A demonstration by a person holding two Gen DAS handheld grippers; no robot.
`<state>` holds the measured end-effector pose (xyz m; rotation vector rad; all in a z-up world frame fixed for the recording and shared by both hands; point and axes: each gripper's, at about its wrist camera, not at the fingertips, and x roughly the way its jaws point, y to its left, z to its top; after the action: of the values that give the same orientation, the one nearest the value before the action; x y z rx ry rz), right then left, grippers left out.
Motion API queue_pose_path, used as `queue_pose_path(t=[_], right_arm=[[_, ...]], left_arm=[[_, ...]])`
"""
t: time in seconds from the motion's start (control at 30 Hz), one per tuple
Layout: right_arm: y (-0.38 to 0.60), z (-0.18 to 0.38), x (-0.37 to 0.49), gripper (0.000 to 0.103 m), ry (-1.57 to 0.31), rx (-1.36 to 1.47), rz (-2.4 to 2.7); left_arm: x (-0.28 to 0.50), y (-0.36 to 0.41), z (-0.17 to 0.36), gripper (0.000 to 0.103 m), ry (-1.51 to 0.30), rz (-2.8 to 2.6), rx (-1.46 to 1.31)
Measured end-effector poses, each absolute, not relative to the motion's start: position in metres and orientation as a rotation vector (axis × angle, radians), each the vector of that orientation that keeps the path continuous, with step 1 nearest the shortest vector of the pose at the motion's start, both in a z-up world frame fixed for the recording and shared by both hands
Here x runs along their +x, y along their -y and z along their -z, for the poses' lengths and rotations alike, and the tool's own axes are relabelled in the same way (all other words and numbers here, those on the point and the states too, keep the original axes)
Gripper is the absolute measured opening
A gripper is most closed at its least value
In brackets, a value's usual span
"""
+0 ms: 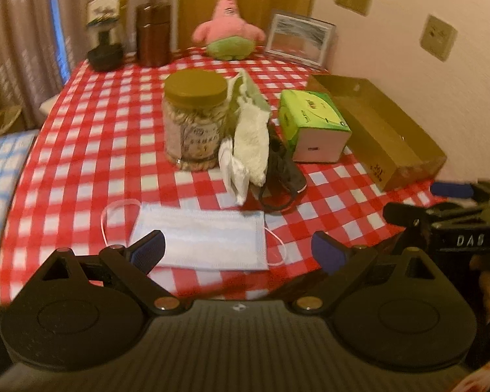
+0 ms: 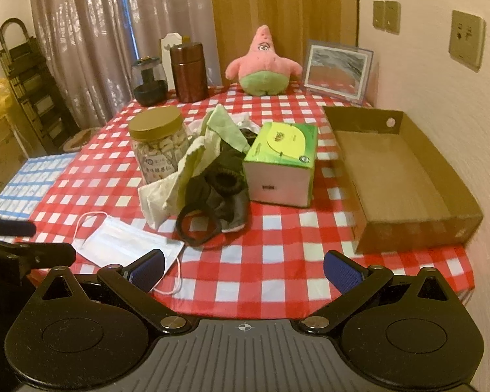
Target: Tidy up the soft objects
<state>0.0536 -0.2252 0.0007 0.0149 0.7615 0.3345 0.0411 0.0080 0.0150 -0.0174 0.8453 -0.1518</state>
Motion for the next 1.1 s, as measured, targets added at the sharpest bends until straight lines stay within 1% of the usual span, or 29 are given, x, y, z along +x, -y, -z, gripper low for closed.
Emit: queue_pose_path(t=[0.17,0.4,0.63,0.8,0.97,1.03,1.1], right_arm=[[0.222,0.003,0.067,0.102,-0.758,-0.002,-0.354],[0.216,0.013,0.086,0.102,-0.768,-0.049,-0.397],[0.21,0.025,0.102,0.102,-0.798,-0.071,-0.41],[0.206,0.037,0.113,0.102,-0.829,-0.07,-0.404],[0.205,0.045,0.123,0.102,-0.847,-0.064,-0.394],[0.204,0.047,0.126,0.102,-0.853,-0.061,-0.391],[0.203,0.05,0.129,0.102,-0.859,-0.059,-0.392]], left_arm=[[0.061,-0.011,-0.015,0.095,-0.851,0.292,0.135],[0.085,-0.013,0.003,0.095,-0.9,0.514,0.371],[0.101,-0.009,0.046,0.095,-0.944,0.664,0.699],[0.102,0.001,0.082,0.094,-0.919,0.715,0.908],[0.103,0.007,0.105,0.092,-0.898,0.735,0.993],[0.105,0.005,0.11,0.089,-0.9,0.72,0.989],[0.109,0.002,0.112,0.089,-0.903,0.718,0.965]])
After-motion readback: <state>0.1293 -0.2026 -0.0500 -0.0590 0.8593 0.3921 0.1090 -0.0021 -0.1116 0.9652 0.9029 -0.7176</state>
